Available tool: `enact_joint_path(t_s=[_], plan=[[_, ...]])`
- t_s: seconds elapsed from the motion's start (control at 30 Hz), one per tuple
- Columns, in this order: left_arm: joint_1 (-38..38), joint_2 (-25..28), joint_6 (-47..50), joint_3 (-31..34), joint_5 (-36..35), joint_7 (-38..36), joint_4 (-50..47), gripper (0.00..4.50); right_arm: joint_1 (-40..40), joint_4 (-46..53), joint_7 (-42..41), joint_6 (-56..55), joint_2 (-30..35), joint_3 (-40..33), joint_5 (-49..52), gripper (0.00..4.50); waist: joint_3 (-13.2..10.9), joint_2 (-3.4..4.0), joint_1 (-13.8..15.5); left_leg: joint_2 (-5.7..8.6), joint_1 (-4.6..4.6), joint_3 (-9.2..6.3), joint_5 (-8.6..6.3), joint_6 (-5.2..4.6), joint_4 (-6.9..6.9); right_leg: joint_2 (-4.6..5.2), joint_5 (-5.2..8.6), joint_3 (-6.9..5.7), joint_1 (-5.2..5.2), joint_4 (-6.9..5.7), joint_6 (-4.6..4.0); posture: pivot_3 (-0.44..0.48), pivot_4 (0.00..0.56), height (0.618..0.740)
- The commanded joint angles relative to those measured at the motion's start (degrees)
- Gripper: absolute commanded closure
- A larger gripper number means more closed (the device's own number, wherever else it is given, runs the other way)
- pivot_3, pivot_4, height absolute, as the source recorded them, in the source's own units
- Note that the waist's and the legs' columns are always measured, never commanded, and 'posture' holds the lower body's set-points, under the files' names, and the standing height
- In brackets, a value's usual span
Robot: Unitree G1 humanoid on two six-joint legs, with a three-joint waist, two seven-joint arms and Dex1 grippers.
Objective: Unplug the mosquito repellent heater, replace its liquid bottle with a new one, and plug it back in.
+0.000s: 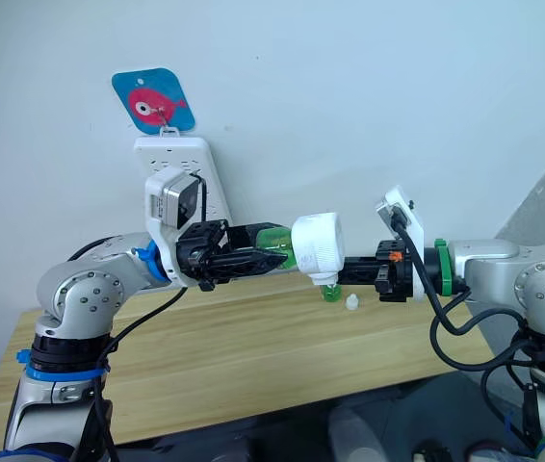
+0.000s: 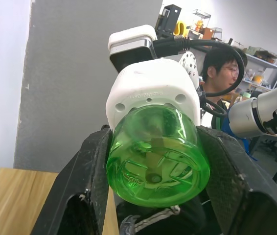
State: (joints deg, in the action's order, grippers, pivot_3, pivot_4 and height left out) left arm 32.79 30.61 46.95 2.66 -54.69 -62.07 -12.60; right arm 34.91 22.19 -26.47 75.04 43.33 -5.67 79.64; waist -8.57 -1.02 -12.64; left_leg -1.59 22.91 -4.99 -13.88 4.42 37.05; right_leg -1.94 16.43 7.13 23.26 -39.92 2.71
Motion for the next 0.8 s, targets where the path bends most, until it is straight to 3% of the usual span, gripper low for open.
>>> enact_joint_path(t_s=[0.03, 0.43, 0.57, 0.7, 0.8], plan=[[-0.2, 0.3, -1.0, -1.1, 3.1, 1.9, 0.0, 2.20, 1.8, 3.2, -0.5, -1.3, -1.2, -0.4, 7.9, 4.50, 0.0, 0.00, 0.0, 0.00, 0.00, 0.00, 0.00, 0.00, 0.00, 0.00, 0.00, -0.01, 0.00, 0.00, 0.00, -0.225, 0.073, 0.740], [-0.6, 0.1, -1.5, -1.2, 2.9, 2.1, 0.2, 2.20, 1.6, 3.4, 2.4, -1.9, -0.5, 0.7, 9.2, 4.50, 0.0, 0.00, 0.0, 0.00, 0.00, 0.00, 0.00, 0.00, 0.00, 0.00, 0.02, 0.00, 0.00, 0.00, 0.04, -0.226, 0.079, 0.740], [-0.3, -0.2, -0.3, -0.4, 1.6, 2.8, 0.5, 2.20, -0.2, 5.4, -0.5, -2.6, 1.0, 1.6, 3.5, 4.50, 0.0, 0.00, 0.1, 0.00, 0.00, 0.00, 0.00, 0.00, 0.00, 0.00, 0.03, 0.00, 0.00, 0.01, 0.05, -0.226, 0.080, 0.740], [-0.4, 0.3, 2.5, 0.5, -0.6, 3.0, 1.3, 2.20, -5.5, 9.9, -8.4, -8.0, 6.9, 5.4, -10.0, 4.50, 0.0, 0.00, 0.3, 0.00, 0.00, -0.01, 0.00, 0.00, -0.02, 0.00, 0.06, -0.02, 0.00, 0.04, 0.10, -0.228, 0.080, 0.740], [-0.8, 1.3, 4.6, 1.1, -1.7, 2.5, 2.2, 2.20, -9.4, 10.7, -13.0, -11.8, 9.7, 5.4, -15.1, 3.92, 0.0, 0.00, 0.3, 0.00, -0.01, 0.01, 0.00, 0.00, -0.01, 0.00, 0.07, 0.00, 0.00, 0.04, 0.11, -0.230, 0.080, 0.740]])
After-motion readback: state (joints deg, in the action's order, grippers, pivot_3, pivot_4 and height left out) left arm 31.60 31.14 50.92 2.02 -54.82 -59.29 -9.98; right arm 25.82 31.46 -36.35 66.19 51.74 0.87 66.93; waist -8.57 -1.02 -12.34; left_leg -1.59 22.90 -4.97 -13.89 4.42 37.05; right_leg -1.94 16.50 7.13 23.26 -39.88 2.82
